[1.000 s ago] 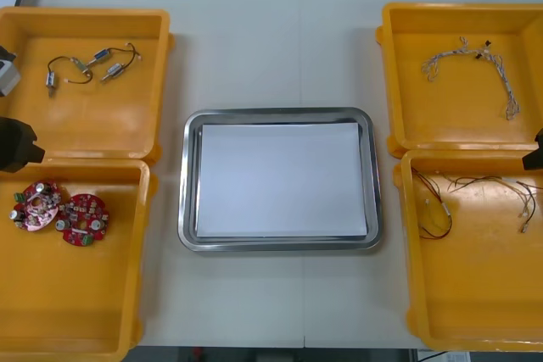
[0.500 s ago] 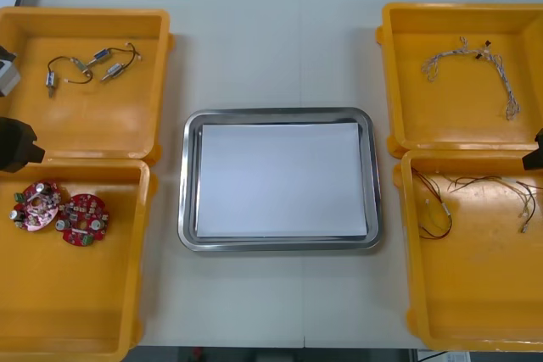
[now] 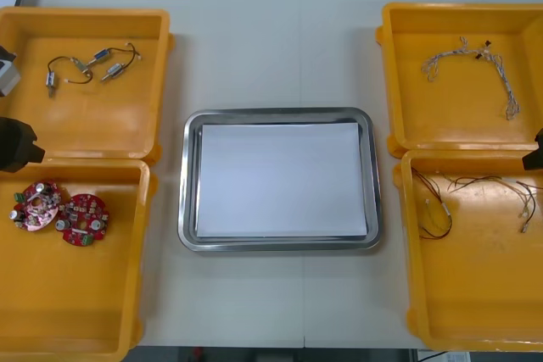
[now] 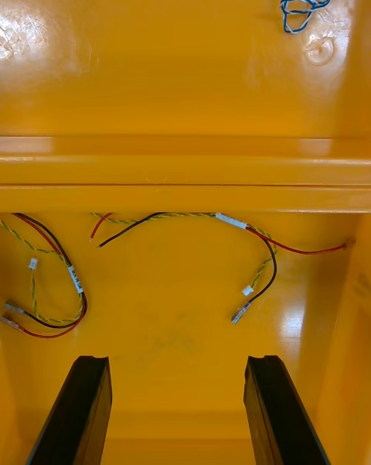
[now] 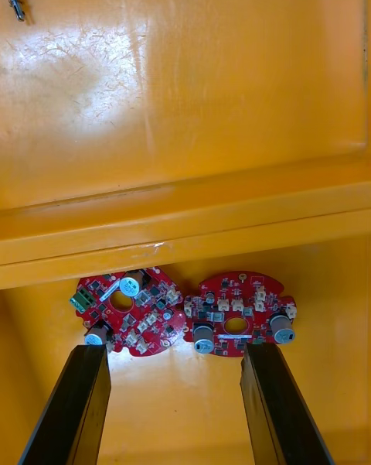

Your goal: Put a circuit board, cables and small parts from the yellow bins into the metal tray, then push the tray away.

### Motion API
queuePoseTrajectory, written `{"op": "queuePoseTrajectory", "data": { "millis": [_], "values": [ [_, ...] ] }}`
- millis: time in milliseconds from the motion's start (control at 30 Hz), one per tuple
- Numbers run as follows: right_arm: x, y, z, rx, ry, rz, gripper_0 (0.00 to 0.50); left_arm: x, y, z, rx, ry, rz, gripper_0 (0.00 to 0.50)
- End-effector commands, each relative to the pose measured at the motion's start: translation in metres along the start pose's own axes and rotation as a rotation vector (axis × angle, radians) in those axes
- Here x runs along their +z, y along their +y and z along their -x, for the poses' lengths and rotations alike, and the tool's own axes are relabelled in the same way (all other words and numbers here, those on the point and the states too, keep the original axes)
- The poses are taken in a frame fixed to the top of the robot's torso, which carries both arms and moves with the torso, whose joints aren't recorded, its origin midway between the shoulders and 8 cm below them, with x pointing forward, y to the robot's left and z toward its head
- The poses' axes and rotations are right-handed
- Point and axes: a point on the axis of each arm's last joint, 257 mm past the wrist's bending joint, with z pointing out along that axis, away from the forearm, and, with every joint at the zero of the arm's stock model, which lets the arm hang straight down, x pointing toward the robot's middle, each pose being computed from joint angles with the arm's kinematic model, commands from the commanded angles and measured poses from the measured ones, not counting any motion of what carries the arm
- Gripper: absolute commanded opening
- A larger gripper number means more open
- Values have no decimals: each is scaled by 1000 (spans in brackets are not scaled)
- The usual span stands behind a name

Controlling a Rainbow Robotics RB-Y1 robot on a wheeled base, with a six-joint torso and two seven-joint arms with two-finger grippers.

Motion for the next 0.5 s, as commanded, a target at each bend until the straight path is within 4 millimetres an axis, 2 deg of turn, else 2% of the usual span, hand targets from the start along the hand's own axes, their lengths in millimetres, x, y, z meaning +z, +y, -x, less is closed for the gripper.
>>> {"op": "queuePoseTrajectory", "data": {
  "millis": [33, 333, 367, 433, 467, 500],
  "values": [
    [-13, -13, 10, -13, -32, -25, 500, -10, 10, 9, -34, -15, 41, 500],
    [-13, -13, 10, -13, -32, -25, 500, -10, 10, 9, -34, -15, 41, 500],
    [8, -7, -16, -4, 40, -1, 500, -10, 10, 9, -34, -15, 41, 500],
    [12, -6, -20, 2, 52, 6, 500, -10, 10, 9, -34, -15, 41, 500],
    [9, -8, -17, 1, 46, -2, 500, 13, -4, -19, -24, 60, -5, 500],
    [9, -7, -18, 1, 47, -1, 500, 13, -4, -18, -24, 59, -5, 500]
  ]
}}
